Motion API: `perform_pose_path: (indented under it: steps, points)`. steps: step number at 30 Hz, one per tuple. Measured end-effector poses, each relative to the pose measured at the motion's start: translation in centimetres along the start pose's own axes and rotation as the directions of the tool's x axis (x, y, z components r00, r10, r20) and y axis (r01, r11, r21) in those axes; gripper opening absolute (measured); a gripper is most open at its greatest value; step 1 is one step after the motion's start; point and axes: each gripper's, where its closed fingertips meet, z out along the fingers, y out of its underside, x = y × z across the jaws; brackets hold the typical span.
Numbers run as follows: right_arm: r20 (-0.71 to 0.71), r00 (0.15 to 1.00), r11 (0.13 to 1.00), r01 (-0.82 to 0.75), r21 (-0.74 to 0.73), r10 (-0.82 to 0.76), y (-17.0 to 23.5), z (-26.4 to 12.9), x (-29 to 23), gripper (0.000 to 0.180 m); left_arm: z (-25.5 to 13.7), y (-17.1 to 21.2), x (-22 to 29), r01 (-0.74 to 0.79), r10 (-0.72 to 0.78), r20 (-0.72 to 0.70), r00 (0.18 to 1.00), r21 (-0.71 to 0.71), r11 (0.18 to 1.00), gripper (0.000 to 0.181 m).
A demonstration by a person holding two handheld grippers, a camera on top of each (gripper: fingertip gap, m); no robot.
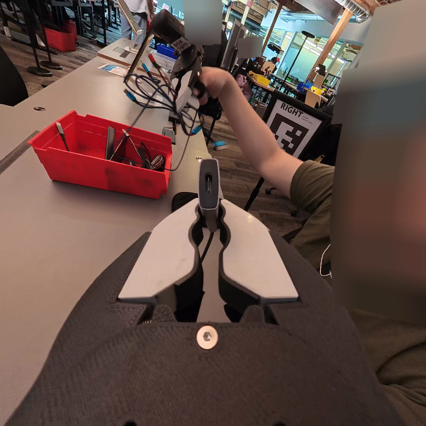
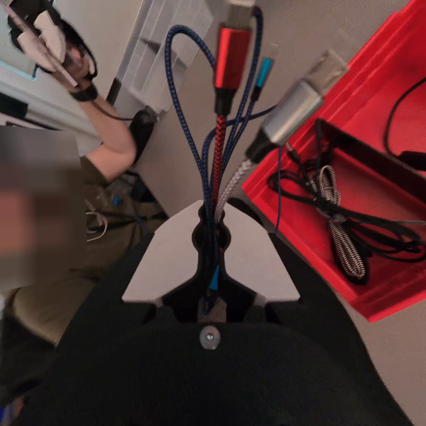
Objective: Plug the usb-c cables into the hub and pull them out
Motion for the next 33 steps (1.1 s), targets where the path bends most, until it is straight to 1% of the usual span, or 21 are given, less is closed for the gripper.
perform_pose_path:
  steps: [1,2,4,5,6,7,9,10,12,13,14,16,18,19,21,24,26,30,32,33]
  points:
    - [0.025,1.000,1.000,-0.009,-0.024,0.010,0.4,-0.4,-0.1,0.007,0.1,0.1,0.0,-0.001,0.001,-0.001,1.000,-0.004,1.000,0.009]
    - [0.022,1.000,0.999,-0.010,-0.036,0.011,0.5,-0.9,0.4,0.007,0.2,0.1,0.0,-0.001,0.001,0.000,1.000,-0.009,1.000,0.009]
    - [-0.098,0.995,0.997,-0.024,-0.075,0.017,0.7,-1.6,3.6,0.007,0.5,0.3,0.0,0.000,0.000,0.000,1.000,-0.019,1.000,0.009]
    - [-0.169,0.986,0.991,-0.027,-0.130,0.005,1.3,-1.6,5.6,0.007,0.6,0.3,-0.1,0.003,-0.003,0.000,1.000,-0.023,1.000,0.009]
    - [-0.235,0.971,0.983,-0.009,-0.185,-0.036,1.7,-1.6,7.4,0.007,0.7,0.4,-0.2,0.005,-0.005,0.000,1.000,-0.027,1.000,0.009]
    - [-0.273,0.958,0.977,0.025,-0.210,-0.083,1.6,-1.4,8.8,0.007,0.9,0.5,-0.3,0.009,-0.009,0.001,1.000,-0.032,0.999,0.009]
    - [-0.278,0.940,0.973,0.153,-0.174,-0.197,-0.4,-0.3,9.6,0.007,1.1,0.7,-0.7,0.018,-0.017,0.005,1.000,-0.043,0.999,0.009]
    - [-0.279,0.920,0.957,0.234,-0.172,-0.275,-1.2,0.4,9.7,0.007,1.2,0.8,-0.9,0.023,-0.023,0.007,1.000,-0.047,0.999,0.009]
    - [-0.293,0.849,0.889,0.365,-0.277,-0.440,-1.6,1.7,10.1,0.007,1.5,1.1,-1.3,0.036,-0.035,0.012,0.999,-0.056,0.998,0.009]
    - [-0.283,0.818,0.850,0.402,-0.341,-0.501,-1.5,2.3,10.3,0.007,1.6,1.2,-1.5,0.043,-0.042,0.013,0.999,-0.060,0.997,0.009]
    - [-0.280,0.790,0.815,0.422,-0.397,-0.545,-1.6,2.7,10.6,0.007,1.7,1.3,-1.7,0.049,-0.048,0.014,0.999,-0.064,0.997,0.009]
    - [-0.279,0.739,0.761,0.459,-0.458,-0.613,-2.5,3.2,10.5,0.007,1.9,1.5,-2.0,0.058,-0.057,0.016,0.998,-0.073,0.996,0.009]
    - [-0.281,0.674,0.710,0.524,-0.470,-0.683,-4.1,3.4,9.7,0.007,2.2,1.7,-2.2,0.064,-0.063,0.016,0.998,-0.081,0.995,0.009]
    - [-0.274,0.658,0.695,0.545,-0.470,-0.702,-4.7,3.6,9.2,0.006,2.3,1.8,-2.3,0.068,-0.067,0.014,0.998,-0.085,0.994,0.009]
    - [-0.249,0.661,0.679,0.539,-0.499,-0.708,-4.4,3.9,9.1,0.007,2.5,1.9,-2.4,0.073,-0.072,0.013,0.997,-0.092,0.993,0.009]
    - [-0.195,0.773,0.707,0.406,-0.579,-0.604,-0.8,4.9,11.2,0.007,2.7,2.0,-2.2,0.069,-0.069,0.008,0.998,-0.099,0.993,0.009]
    - [-0.200,0.800,0.699,0.337,-0.630,-0.566,1.6,5.6,13.4,0.008,2.8,2.0,-2.1,0.064,-0.064,0.003,0.998,-0.098,0.993,0.009]
    - [-0.206,0.775,0.683,0.358,-0.637,-0.598,4.1,7.9,16.1,0.008,2.9,2.1,-2.0,0.067,-0.068,-0.004,0.998,-0.100,0.993,0.009]
    - [-0.254,0.733,0.671,0.352,-0.653,-0.631,4.3,8.0,17.5,0.007,3.0,2.1,-2.1,0.070,-0.071,-0.006,0.997,-0.101,0.992,0.009]
    - [-0.265,0.726,0.674,0.352,-0.650,-0.635,4.3,8.2,17.7,0.008,3.1,2.1,-2.1,0.071,-0.072,-0.006,0.997,-0.101,0.992,0.009]
